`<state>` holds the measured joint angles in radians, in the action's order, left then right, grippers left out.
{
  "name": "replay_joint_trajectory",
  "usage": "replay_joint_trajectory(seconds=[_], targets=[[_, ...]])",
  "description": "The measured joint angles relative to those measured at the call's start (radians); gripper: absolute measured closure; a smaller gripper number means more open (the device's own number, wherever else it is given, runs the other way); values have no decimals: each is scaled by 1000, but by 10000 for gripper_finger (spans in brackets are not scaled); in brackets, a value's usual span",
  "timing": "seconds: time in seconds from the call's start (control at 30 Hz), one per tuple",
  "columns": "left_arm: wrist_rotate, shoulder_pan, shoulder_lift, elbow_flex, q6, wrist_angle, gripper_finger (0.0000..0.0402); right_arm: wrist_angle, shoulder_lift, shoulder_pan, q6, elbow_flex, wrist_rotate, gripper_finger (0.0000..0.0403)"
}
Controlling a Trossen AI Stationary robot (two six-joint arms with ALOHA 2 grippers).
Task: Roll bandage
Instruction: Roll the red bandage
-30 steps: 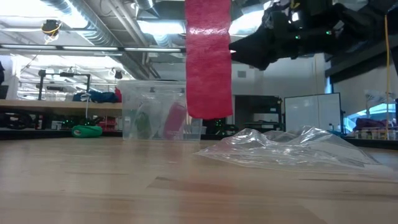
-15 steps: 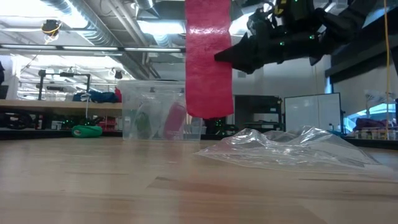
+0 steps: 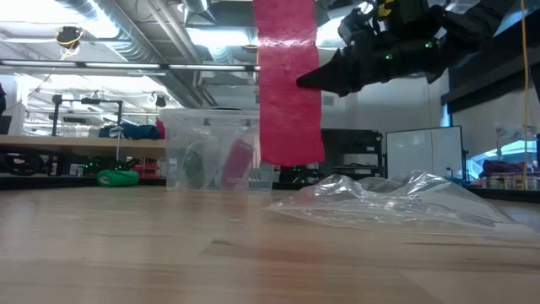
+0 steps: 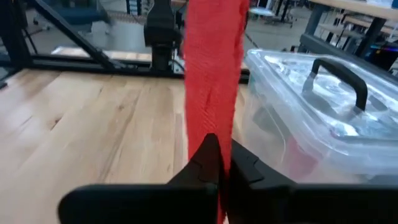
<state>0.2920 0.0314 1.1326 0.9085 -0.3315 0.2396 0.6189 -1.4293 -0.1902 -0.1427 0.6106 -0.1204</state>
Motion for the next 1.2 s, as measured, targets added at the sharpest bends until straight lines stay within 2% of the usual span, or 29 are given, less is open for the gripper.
replay_joint_trajectory(seconds=[0.27, 0.5, 0.6, 0.73, 1.0, 1.2], targets=[[-1, 29, -88, 0, 70, -36, 389, -176, 113, 0, -23, 0, 41, 400], [-1, 39, -119, 0, 80, -24, 389, -204, 130, 0, -23, 0, 41, 401], [24, 37, -119, 0, 34, -26, 389, -205, 130, 1, -14, 0, 6, 401], [98, 12, -109, 0, -24, -18, 389, -221, 130, 1, 15, 0, -40, 402], [108, -60, -57, 0, -86, -10, 389, -229, 130, 75, 50, 0, -64, 402], [126, -81, 9, 0, -145, -13, 389, -241, 142, 159, 96, 0, -14, 402]])
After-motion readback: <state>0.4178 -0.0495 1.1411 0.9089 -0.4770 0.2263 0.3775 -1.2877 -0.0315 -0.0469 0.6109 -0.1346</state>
